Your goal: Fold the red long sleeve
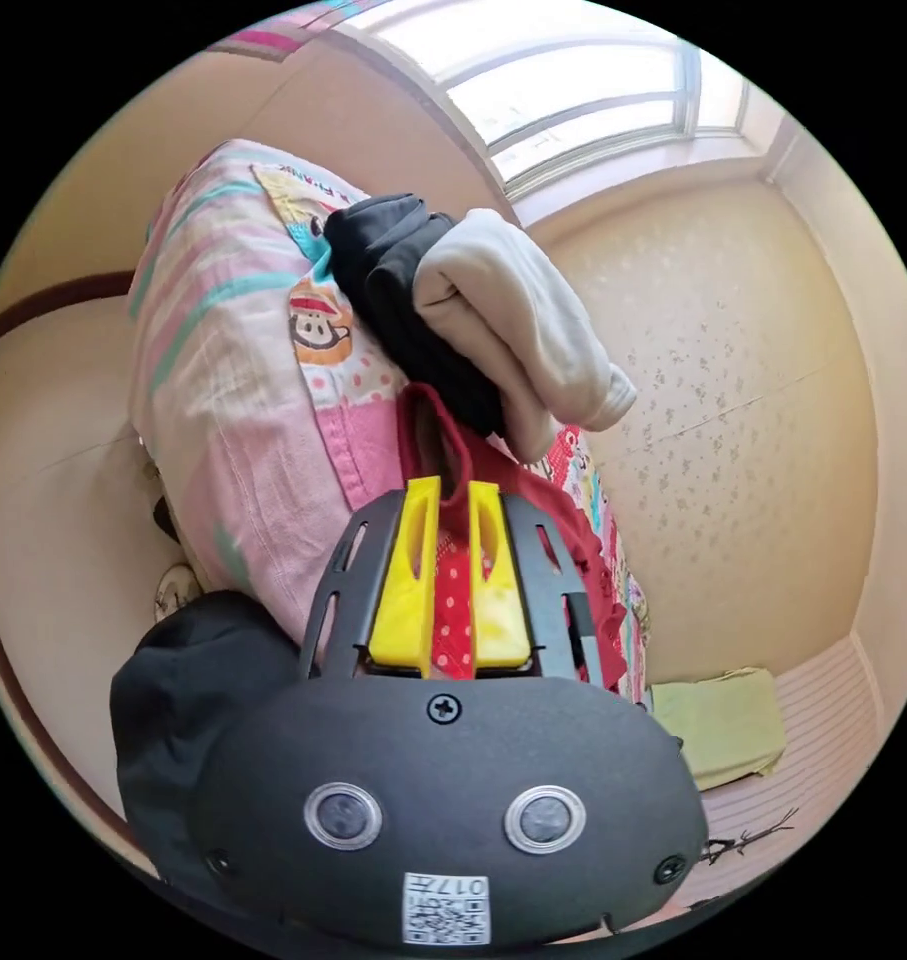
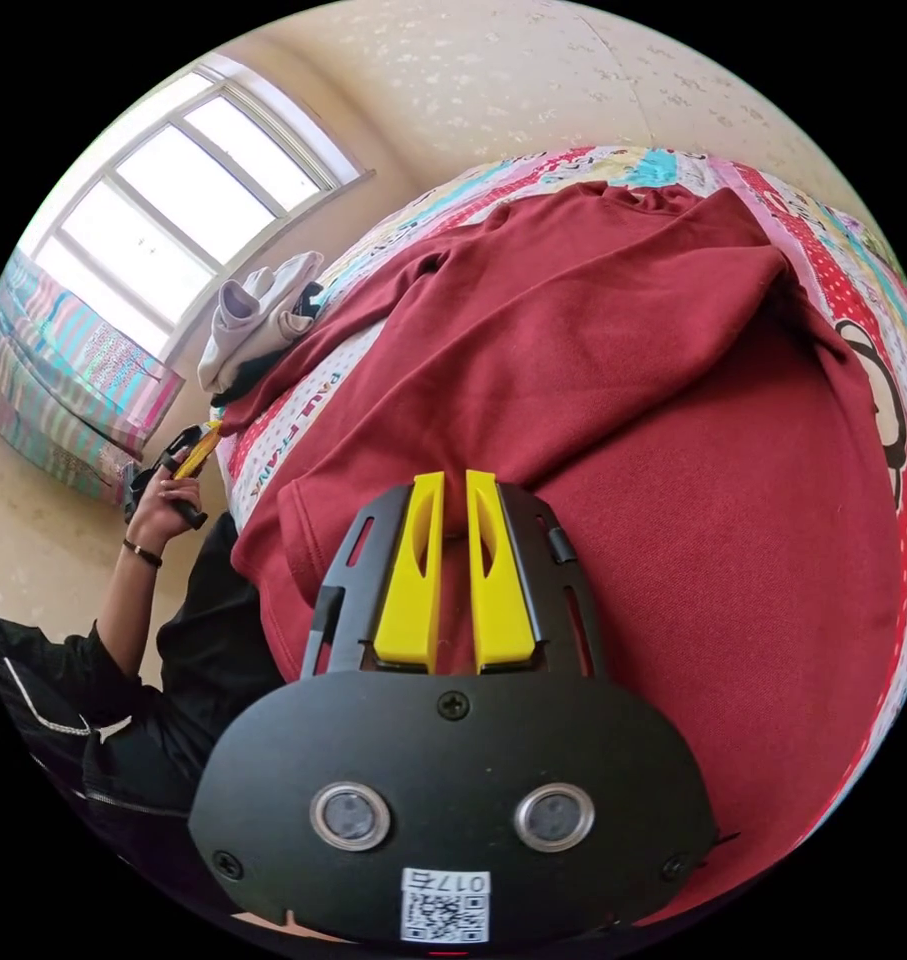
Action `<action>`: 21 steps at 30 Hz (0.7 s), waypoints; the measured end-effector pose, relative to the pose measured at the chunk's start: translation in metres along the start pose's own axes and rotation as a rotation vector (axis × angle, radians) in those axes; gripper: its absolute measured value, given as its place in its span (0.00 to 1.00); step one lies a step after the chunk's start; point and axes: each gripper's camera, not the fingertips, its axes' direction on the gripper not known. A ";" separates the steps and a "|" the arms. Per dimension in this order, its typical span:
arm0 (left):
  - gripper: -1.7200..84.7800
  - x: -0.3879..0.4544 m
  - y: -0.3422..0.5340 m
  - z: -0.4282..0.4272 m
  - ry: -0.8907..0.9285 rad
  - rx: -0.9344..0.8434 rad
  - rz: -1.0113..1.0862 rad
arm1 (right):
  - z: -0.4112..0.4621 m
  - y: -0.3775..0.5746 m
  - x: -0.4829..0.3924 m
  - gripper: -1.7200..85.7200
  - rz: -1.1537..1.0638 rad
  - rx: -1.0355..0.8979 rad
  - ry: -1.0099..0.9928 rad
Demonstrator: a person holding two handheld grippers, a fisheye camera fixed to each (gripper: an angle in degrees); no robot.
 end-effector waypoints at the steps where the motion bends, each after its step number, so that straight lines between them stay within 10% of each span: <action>1: 0.03 0.007 -0.001 -0.002 0.042 -0.015 0.007 | -0.001 0.000 0.004 0.08 0.005 -0.001 -0.003; 6: 0.02 0.097 0.039 0.000 0.228 -0.027 0.299 | -0.008 -0.001 0.013 0.07 0.010 -0.008 0.002; 10: 0.02 0.237 0.158 0.052 0.540 -0.452 0.892 | -0.018 -0.002 0.009 0.07 -0.014 -0.003 0.048; 13: 0.02 0.272 0.277 0.088 0.439 -0.703 1.195 | -0.028 -0.003 0.011 0.07 -0.018 0.012 0.035; 21: 0.04 0.187 0.299 0.094 0.399 -0.793 0.900 | -0.086 0.023 0.079 0.09 0.232 0.170 -0.311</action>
